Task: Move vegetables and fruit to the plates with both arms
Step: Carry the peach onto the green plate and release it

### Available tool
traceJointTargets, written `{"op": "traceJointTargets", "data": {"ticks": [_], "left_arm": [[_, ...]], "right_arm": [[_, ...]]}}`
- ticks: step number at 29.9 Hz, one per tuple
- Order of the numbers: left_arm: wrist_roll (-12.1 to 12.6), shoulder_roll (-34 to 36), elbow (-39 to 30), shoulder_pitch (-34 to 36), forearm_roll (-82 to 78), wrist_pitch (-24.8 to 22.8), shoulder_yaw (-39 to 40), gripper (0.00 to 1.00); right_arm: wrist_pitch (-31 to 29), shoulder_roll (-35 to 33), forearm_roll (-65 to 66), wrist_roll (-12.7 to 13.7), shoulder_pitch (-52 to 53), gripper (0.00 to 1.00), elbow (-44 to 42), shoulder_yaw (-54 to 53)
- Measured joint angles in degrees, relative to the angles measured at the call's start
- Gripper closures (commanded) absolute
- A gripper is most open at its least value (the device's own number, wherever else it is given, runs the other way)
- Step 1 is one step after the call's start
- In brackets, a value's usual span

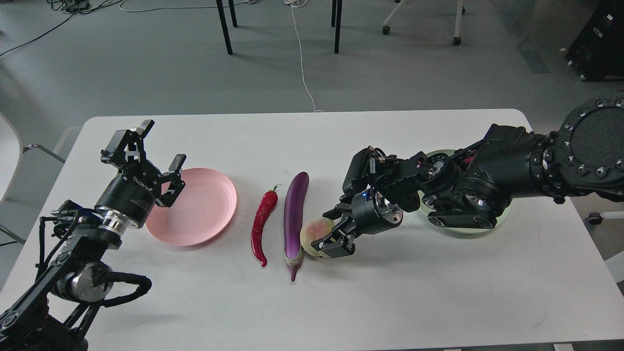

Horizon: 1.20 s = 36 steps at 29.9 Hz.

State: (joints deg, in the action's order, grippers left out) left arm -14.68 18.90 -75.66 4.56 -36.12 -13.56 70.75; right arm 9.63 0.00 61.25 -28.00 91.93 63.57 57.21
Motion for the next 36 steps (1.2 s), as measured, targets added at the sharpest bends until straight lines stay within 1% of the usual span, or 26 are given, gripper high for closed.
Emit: {"op": "traceJointTargets", "data": {"ticks": [2, 4, 12, 17, 24, 27, 30, 31, 36], "left_arm": [[0.0, 0.0, -0.01, -0.08, 0.0, 0.01, 0.0, 0.02], [0.0, 0.0, -0.01, -0.15, 0.0, 0.02, 0.0, 0.02], [0.0, -0.22, -0.02, -0.17, 0.0, 0.03, -0.13, 0.02], [0.0, -0.27, -0.19, -0.17, -0.07, 0.03, -0.17, 0.02], [0.0, -0.16, -1.16, -0.24, -0.09, 0.09, -0.11, 0.02], [0.0, -0.05, -1.62, -0.34, -0.09, 0.11, -0.09, 0.02], [0.0, 0.04, -1.83, -0.55, -0.09, 0.11, -0.09, 0.02], [0.0, 0.07, -1.83, -0.62, -0.09, 0.11, -0.09, 0.02], [0.05, 0.0, -1.86, -0.68, -0.09, 0.13, -0.09, 0.02]], "right_arm": [[0.04, -0.11, 0.71, -0.01, 1.99, 0.54, 1.25, 0.15], [0.07, -1.83, 2.15, -0.01, 3.87, 0.53, 2.28, 1.07], [0.04, -15.43, 12.29, -0.01, 5.94, 0.52, 2.44, 5.63], [-0.01, -21.07, 14.06, -0.01, 4.61, 0.51, 1.71, 7.27], [0.0, -22.93, 15.15, 0.0, 1.15, 0.5, -3.12, 8.0], [0.02, -23.29, 15.28, 0.0, 0.51, 0.5, -3.92, 8.09], [0.04, -23.8, 15.32, 0.0, 0.19, 0.47, -4.11, 8.2], [0.04, -24.16, 15.37, 0.0, 0.02, 0.44, -4.13, 8.24], [0.05, -26.58, 15.69, 0.01, -0.79, 0.13, -4.03, 8.34]]}}
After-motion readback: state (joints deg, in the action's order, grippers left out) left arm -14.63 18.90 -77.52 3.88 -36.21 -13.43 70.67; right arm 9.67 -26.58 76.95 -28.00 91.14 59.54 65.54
